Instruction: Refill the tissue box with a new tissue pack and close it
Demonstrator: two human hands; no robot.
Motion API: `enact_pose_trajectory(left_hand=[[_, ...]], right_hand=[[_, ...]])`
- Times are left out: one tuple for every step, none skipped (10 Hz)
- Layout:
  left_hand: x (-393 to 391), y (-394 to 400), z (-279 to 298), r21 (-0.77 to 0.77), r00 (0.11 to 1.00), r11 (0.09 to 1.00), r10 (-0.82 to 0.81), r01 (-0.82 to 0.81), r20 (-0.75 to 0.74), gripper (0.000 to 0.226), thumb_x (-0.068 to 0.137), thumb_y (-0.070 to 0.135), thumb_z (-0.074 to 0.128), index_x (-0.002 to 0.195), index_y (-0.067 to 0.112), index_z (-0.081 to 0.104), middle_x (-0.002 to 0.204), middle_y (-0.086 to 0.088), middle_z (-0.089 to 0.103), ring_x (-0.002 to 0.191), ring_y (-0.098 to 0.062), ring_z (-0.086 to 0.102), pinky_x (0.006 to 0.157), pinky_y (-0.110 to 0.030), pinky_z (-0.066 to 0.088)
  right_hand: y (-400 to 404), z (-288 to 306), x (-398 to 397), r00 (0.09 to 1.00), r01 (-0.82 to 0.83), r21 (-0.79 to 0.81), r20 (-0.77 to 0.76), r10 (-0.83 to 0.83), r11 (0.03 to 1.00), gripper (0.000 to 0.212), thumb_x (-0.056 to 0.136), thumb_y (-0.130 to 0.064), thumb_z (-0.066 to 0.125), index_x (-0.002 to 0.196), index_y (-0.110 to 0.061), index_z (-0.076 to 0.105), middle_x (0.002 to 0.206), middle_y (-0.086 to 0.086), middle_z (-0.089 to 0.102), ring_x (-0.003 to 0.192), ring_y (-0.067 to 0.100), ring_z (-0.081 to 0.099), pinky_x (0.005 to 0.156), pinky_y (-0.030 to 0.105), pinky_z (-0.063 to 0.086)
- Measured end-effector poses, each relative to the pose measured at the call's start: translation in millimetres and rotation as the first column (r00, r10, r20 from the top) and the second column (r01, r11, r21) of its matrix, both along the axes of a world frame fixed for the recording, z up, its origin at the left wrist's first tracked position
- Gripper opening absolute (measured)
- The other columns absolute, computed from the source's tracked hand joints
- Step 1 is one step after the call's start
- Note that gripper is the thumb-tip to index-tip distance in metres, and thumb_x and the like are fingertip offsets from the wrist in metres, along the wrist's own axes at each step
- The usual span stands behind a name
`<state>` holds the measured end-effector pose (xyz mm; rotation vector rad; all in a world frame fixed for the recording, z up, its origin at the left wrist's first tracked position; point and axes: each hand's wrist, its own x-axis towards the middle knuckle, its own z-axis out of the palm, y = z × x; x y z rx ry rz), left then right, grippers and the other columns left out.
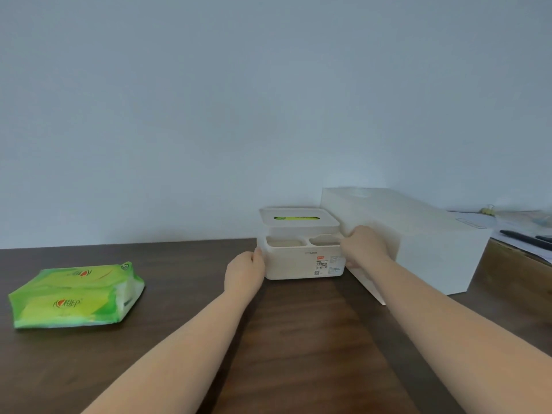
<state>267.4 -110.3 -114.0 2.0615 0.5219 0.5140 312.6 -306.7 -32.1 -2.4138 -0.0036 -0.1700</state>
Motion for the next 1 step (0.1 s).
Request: enact_pose_trajectory(left_hand=[[-13.4, 5.7, -11.7, 0.081, 0.998, 0.995, 0.067, -0.066, -0.009, 0.036, 0.095, 0.027, 0.04, 0.07, 0.006, 0.054, 0.081, -0.018, 0.067, 0.073, -0.026, 0.06, 0.067, -0.034, 0.046]], right_hand=[[-19.2, 29.3, -34.1, 0.994, -0.096, 0.384, 0.092, 0.065, 0.918, 0.021, 0.09, -0.009, 0.049, 0.099, -0.003, 0.067, 0.077, 0.007, 0.067, 0.058, 0.024, 0.066, 0.065, 0.036, 0.058]])
